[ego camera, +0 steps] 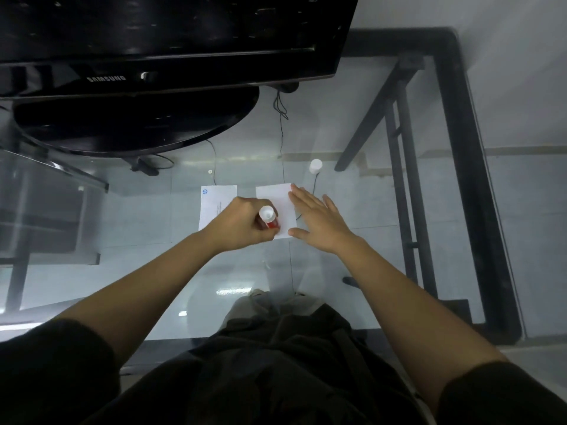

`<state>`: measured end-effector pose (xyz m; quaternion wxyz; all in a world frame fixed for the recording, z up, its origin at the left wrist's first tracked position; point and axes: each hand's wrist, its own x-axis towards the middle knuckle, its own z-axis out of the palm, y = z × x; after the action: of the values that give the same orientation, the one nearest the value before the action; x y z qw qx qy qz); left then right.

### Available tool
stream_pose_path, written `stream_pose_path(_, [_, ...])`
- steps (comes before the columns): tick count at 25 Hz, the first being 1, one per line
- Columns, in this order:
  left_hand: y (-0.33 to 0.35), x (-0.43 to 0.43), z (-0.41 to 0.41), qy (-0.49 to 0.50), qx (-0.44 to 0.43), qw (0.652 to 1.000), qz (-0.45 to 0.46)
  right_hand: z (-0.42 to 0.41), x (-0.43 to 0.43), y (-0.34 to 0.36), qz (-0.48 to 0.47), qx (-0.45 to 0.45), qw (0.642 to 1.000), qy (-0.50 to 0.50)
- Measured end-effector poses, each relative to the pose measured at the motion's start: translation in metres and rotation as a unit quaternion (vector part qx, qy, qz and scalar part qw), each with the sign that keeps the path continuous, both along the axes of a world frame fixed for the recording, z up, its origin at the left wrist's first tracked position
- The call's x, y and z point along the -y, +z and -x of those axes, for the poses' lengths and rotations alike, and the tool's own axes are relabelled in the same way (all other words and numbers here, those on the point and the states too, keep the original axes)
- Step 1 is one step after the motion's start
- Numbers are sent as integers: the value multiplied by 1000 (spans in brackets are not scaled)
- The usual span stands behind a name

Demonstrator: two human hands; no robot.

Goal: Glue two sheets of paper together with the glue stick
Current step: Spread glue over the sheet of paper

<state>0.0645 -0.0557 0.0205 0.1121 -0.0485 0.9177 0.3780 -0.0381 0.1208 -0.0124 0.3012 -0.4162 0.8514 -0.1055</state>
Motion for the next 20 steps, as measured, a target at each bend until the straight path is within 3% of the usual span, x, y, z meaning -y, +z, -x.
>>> stream_pose_path(3, [3,6,21,-3,-12,999,30,1,1,1,-9,-7,1000,7])
stream_pose_path(8, [11,28,53,83,-31,995,55,0,1,2,-7,0,1000,4])
stream_pose_path(14, [4,-4,8,-5,0,1000,7,2,-1,-2,5,-4,1000,-9])
stream_pose_path(20, [5,18,50,60,-18,997,47,0,0,-3,8,-4,1000,-6])
